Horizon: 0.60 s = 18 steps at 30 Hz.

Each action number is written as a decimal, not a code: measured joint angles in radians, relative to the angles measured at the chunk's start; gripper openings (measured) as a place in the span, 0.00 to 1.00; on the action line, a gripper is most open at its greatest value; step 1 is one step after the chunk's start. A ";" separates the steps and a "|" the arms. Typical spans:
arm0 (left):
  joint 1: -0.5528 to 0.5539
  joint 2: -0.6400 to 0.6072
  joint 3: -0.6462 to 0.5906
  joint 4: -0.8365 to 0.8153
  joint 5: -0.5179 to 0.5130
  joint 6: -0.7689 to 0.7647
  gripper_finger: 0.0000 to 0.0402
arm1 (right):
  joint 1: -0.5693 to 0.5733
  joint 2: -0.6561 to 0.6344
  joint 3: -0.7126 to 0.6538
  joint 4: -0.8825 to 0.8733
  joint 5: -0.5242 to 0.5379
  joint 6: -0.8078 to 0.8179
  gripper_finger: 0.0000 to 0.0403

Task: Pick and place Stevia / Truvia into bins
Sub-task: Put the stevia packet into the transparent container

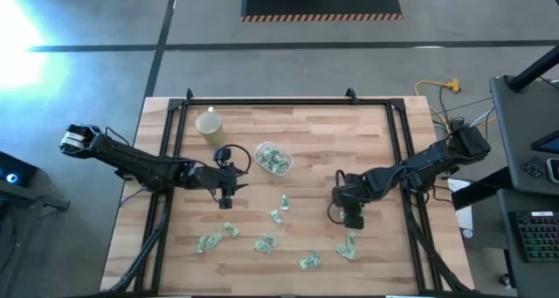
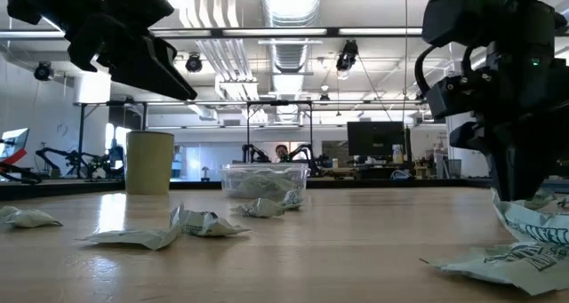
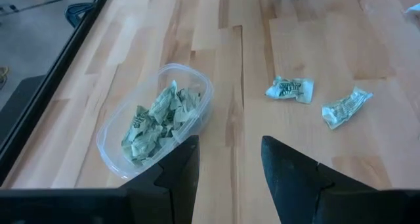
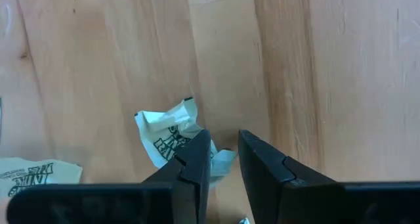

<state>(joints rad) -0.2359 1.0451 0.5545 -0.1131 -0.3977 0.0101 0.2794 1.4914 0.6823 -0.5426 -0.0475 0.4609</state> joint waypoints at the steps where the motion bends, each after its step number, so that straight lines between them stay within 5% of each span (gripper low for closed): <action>1: 0.000 0.000 0.000 0.000 0.000 0.000 0.37 | 0.000 0.000 0.000 0.000 0.000 0.000 0.17; 18: 0.000 0.000 0.000 0.000 0.000 0.002 0.37 | 0.028 -0.129 0.032 -0.008 -0.055 -0.049 0.16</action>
<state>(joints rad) -0.2362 1.0451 0.5549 -0.1133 -0.3977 0.0124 0.3076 1.3621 0.7147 -0.5503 -0.1028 0.4117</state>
